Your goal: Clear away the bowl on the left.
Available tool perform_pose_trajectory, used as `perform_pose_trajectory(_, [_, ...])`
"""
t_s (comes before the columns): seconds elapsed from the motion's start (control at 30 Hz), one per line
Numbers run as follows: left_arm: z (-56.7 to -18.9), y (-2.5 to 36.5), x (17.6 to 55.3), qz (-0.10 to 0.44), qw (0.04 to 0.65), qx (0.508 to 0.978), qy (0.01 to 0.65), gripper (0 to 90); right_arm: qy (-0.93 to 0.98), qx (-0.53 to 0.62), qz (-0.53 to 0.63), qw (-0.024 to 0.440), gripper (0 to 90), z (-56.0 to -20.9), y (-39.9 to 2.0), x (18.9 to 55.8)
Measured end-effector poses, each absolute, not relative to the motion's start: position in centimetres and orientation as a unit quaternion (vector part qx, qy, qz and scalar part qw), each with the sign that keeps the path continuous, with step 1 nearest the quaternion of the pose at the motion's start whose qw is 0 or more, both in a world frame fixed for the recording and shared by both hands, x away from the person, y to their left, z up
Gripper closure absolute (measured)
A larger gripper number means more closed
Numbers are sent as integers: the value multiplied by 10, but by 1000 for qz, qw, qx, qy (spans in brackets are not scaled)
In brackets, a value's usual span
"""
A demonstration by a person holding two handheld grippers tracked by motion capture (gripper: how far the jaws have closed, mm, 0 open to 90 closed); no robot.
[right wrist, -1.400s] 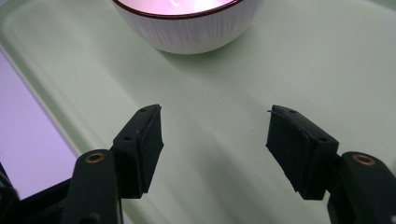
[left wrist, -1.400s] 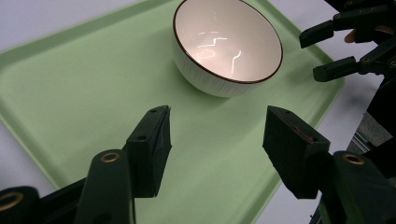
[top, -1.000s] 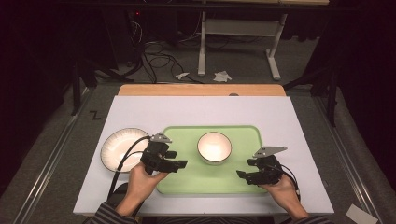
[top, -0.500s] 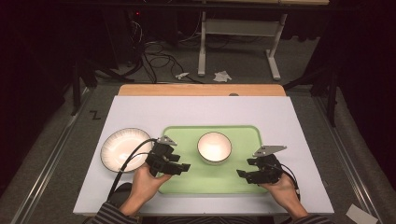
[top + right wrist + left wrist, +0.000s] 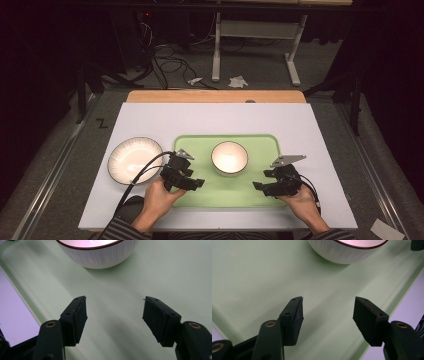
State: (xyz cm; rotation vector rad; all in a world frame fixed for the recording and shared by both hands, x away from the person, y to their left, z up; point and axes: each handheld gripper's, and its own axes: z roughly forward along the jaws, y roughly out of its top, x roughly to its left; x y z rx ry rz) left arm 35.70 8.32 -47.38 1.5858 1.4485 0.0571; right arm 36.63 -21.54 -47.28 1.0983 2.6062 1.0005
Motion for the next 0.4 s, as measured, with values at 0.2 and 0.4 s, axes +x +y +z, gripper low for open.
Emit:
perform_pose_trajectory(0.2, [-476,83,356,8,469,652,596,404,881,346,318,58,371,-478,-206,364])
perform_pose_trajectory(0.4, [-476,82,356,0,467,654,595,404,889,332,311,53,369,-479,-201,363])
